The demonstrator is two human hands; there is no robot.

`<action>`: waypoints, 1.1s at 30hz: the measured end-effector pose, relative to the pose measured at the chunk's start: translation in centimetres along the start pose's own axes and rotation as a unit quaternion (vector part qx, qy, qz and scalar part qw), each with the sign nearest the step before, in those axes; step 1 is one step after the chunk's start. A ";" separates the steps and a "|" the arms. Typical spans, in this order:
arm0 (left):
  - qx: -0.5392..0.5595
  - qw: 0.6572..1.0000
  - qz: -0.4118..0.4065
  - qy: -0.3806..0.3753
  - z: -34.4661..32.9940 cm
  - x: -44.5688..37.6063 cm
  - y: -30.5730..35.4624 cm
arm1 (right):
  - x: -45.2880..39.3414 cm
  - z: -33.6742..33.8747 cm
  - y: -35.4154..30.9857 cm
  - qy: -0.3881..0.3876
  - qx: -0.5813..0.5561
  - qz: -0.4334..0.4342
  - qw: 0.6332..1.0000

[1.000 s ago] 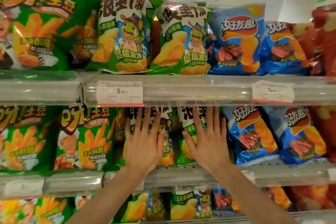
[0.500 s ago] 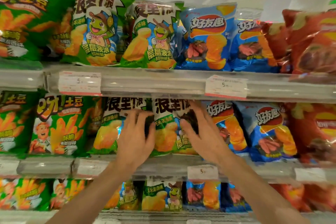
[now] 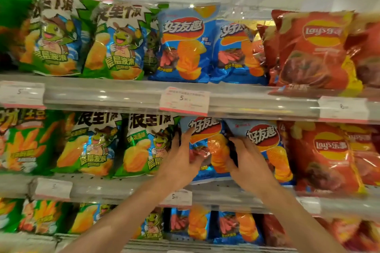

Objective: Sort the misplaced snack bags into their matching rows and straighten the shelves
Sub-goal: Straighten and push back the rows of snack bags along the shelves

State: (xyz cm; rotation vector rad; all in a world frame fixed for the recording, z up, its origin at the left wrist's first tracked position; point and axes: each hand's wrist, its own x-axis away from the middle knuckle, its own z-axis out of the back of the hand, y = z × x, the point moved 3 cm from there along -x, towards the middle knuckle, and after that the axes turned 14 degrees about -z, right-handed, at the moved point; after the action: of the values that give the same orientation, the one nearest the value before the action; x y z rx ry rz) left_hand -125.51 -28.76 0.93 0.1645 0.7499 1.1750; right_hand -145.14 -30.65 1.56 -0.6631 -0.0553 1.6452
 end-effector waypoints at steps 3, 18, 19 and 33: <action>0.034 0.999 0.018 -0.017 -0.6 -0.9 -0.3 | 0.0 0.6 0.3 -0.022 -0.025 -0.024 0.999; 0.138 0.987 -0.070 0.037 1.7 -2.6 -0.2 | -1.8 3.1 -1.2 -0.198 -0.199 -0.118 0.952; 0.143 0.986 -0.074 0.037 1.8 -2.6 -0.4 | -1.9 3.0 -1.2 -0.208 -0.208 -0.122 0.948; 0.142 0.986 -0.089 0.014 4.1 -0.7 -1.2 | -3.4 -0.1 -1.7 -0.209 -0.359 -0.099 0.904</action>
State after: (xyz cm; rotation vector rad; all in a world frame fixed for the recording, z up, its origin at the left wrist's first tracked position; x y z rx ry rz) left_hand -122.24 -28.80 3.76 0.3129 0.9358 0.8982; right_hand -143.45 -33.44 3.52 -0.8010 -1.0497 1.5253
